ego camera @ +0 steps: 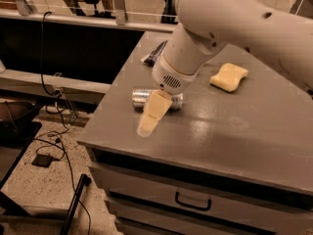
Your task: Knock redbull can over
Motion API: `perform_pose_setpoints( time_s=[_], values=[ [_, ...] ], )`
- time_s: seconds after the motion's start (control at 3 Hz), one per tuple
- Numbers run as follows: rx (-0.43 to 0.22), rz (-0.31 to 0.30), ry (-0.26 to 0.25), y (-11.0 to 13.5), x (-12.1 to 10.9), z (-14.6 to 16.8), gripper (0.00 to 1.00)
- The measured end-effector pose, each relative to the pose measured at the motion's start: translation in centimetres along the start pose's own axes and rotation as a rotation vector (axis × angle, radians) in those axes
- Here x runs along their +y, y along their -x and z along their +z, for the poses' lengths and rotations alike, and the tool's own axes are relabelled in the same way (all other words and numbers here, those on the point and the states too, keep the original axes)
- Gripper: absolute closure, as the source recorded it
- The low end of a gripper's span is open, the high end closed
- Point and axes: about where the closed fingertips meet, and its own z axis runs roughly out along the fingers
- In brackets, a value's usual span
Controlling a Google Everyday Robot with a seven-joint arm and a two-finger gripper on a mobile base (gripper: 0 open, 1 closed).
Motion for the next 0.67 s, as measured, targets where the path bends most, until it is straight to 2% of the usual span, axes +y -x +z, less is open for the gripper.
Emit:
perform_pose_setpoints(
  time_s=[0.33,0.67],
  values=[
    [-0.116,0.098,0.074,-3.27,-1.07,1.67,0.0],
    [-0.179,0.146,0.117,-3.39,-0.47,1.47,0.0]
  ],
)
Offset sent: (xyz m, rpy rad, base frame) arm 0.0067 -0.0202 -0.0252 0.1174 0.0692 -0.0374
